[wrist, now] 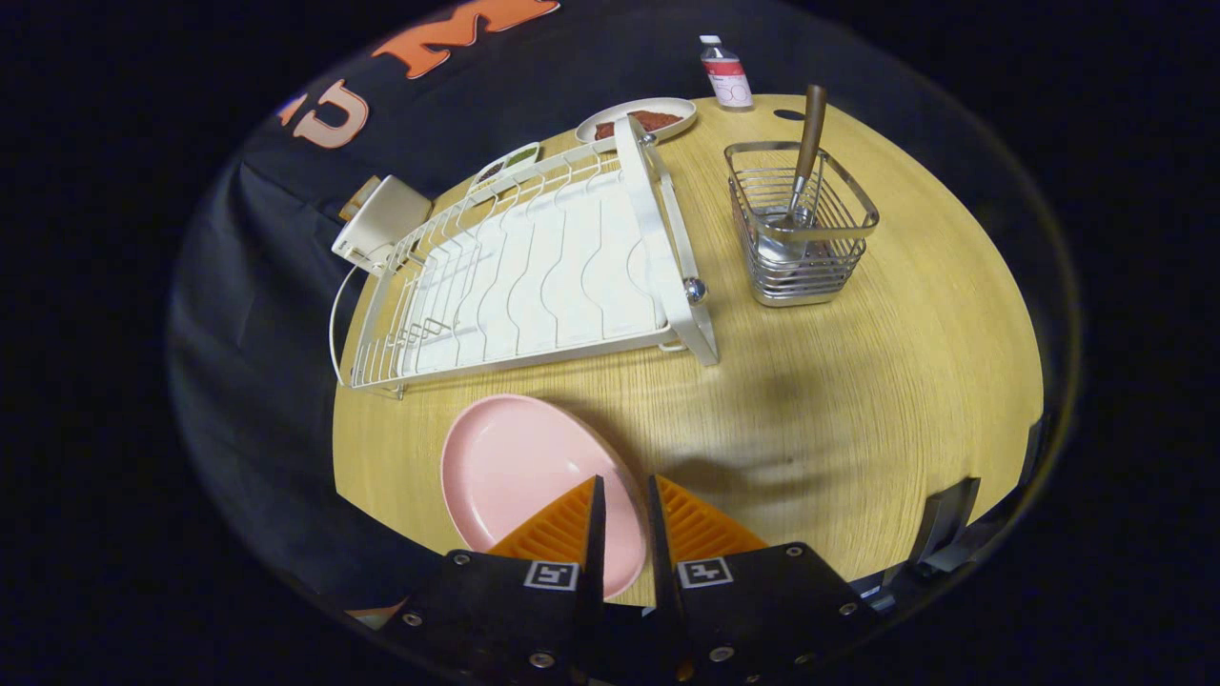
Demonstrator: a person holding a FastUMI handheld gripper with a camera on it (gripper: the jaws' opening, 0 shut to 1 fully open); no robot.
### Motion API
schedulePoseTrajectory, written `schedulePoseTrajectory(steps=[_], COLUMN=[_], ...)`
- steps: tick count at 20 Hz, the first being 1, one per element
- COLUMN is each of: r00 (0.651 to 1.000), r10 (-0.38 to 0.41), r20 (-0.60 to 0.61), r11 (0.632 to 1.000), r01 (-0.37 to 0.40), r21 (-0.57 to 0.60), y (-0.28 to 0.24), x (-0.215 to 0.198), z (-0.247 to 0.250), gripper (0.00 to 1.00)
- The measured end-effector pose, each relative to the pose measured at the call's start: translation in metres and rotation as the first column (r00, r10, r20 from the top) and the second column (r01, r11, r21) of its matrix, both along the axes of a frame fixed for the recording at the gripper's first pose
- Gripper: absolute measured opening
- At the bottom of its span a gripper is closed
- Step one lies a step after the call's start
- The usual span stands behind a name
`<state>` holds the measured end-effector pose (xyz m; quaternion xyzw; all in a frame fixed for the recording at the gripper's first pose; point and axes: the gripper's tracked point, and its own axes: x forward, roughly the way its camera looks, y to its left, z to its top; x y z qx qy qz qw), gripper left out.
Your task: Take the plate from the dish rack, then take the spoon from the basket and place it into the plate.
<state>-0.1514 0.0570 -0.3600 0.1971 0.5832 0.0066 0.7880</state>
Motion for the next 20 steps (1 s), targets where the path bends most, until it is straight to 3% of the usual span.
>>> schedulePoseTrajectory(steps=[4, 8, 13, 16, 20], r00=[0.997, 0.98, 0.911, 0.874, 0.857], r10=[-0.004, -0.032, 0.016, -0.004, -0.054], r20=[0.071, 0.198, 0.413, 0.486, 0.512], r11=[0.999, 0.992, 0.975, 0.97, 0.963], r01=[0.007, 0.055, 0.078, 0.121, 0.181], r21=[-0.052, -0.111, -0.208, -0.209, -0.202], y=[-0.021, -0.055, -0.095, -0.114, -0.144], x=[0.01, 0.031, 0.064, 0.082, 0.103], z=[0.016, 0.044, 0.082, 0.095, 0.091], gripper=[0.38, 0.6, 0.89, 0.94, 0.94])
